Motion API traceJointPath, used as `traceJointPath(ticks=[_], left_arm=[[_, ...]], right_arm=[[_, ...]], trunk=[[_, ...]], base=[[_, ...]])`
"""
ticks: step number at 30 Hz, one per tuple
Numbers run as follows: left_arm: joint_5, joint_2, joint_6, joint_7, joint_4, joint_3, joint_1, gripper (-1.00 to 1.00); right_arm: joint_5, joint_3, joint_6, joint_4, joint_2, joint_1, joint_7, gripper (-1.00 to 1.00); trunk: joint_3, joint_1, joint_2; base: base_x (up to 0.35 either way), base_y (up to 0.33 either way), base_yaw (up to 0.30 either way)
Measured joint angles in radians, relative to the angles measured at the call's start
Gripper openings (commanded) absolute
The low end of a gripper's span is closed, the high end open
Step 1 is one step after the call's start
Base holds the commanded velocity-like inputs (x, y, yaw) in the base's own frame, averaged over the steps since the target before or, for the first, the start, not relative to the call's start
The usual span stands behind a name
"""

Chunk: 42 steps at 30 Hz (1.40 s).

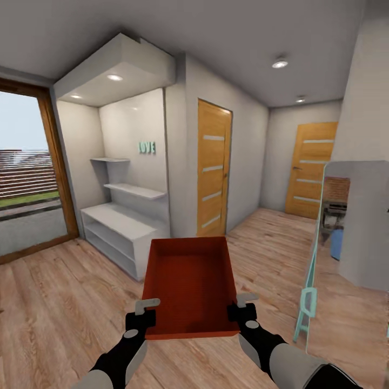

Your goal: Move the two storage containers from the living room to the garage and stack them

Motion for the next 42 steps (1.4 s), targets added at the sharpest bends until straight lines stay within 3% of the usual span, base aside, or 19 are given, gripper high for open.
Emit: traceJointPath(ticks=[25, 42], left_arm=[[0.0, 0.0, 0.0, -0.001, 0.0, 0.001, 0.0, -1.0], [0.0, 0.0, 0.0, 0.0, 0.0, 0.002, 0.001, -1.0]], right_arm=[[-0.001, 0.001, 0.0, 0.0, 0.0, 0.0, 0.0, -1.0], [0.0, 0.001, 0.001, 0.0, 0.0, 0.0, 0.0, -1.0]], trunk=[[0.0, 0.0, 0.0], [0.0, 0.0, 0.0]], base=[[0.323, 0.099, -0.28], [0.323, 0.1, -0.019]])
